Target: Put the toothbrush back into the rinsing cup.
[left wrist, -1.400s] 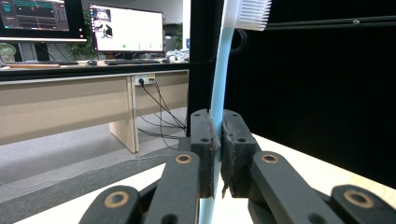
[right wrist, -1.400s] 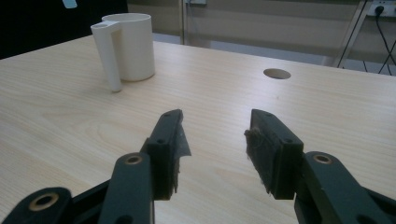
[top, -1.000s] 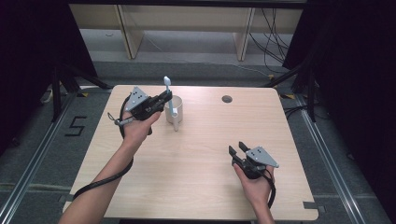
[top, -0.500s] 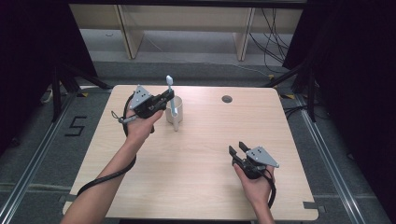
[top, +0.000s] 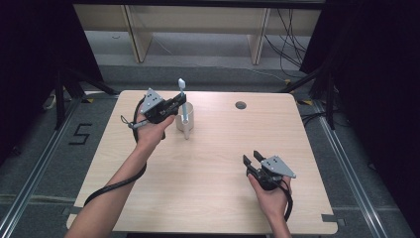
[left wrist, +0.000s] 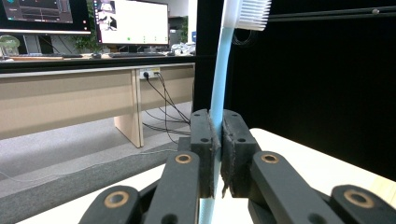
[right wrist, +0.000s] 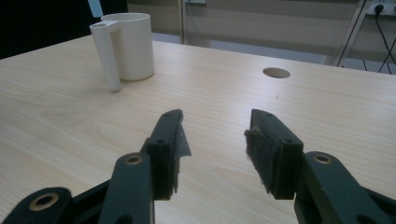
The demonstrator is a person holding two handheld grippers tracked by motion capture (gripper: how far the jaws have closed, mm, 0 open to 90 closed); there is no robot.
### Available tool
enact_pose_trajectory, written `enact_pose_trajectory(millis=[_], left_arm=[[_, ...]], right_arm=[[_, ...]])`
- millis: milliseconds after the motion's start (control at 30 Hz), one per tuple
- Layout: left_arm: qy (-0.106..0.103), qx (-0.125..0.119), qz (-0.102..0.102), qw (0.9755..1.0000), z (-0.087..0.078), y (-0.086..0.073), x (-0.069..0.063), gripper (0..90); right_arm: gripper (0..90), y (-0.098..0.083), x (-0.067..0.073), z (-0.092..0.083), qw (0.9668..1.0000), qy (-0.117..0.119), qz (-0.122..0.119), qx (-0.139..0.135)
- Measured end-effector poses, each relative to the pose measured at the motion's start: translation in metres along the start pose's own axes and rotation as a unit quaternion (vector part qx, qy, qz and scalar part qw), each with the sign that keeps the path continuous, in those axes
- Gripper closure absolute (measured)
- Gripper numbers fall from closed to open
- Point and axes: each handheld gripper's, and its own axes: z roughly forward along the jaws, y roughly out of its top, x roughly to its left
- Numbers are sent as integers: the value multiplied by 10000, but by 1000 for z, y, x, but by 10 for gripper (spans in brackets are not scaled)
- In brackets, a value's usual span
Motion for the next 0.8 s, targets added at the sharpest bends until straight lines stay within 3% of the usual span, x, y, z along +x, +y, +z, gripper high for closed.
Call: enact_pose_trajectory(millis=[67,300,400,433,467,533,700,800], left_arm=[[4,1,-16,10000,1,-1,0,839],[-3,34,-17,10000,1,-5,-1,839],[13,46,-30,10000,1,-7,-1,839],[15,51,-35,10000,1,-8,-1,839],[16,65,-18,10000,1,-8,-1,839],[18,78,-19,10000,0,-8,-1,839],[27,100,-12,9999,0,-10,-1,839],[25,115,-17,9999,1,-12,-1,839]], right_arm=[[554,0,-2,1,10000,30,-92,-17],[553,0,0,0,10000,7,-20,31],[553,0,-2,1,10000,12,-94,4],[553,0,0,0,10000,-35,-4,35],[553,0,-2,0,9999,-2,-101,6],[554,0,0,0,10000,-44,-38,62],[553,-1,-1,2,9998,-61,-186,-26],[554,-1,0,1,9999,-49,-87,21]])
